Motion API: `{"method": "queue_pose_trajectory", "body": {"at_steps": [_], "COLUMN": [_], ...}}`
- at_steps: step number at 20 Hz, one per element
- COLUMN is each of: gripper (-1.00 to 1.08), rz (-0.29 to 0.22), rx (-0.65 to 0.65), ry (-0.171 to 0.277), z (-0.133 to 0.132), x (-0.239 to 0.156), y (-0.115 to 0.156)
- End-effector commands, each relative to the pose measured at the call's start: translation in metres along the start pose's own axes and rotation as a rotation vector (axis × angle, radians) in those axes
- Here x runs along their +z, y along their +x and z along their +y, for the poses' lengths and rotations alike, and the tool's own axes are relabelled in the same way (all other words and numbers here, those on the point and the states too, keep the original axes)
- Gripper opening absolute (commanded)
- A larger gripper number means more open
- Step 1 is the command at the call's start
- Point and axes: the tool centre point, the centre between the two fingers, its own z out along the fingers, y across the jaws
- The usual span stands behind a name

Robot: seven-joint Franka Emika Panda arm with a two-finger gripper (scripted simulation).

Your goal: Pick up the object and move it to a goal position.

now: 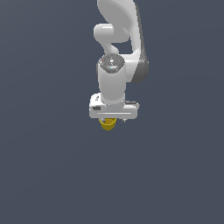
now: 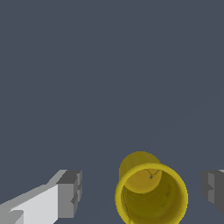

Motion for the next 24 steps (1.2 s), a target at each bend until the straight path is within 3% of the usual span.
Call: {"method": "queue_pose_trajectory", "body": {"at_steps": [1, 7, 14, 24], "gripper": [0.28, 0.28, 0.28, 0.28], "rz": [0.000, 0.019, 0.021, 0.063], "rx": [0.000, 0.026, 0.027, 0.047], "ry": [0.000, -0.010, -0.005, 0.072], "z": [0.000, 0.019, 0.019, 0.018], "x": [0.000, -0.008, -0.007, 0.008], "y": [0.000, 0.006, 0.005, -0.001]}}
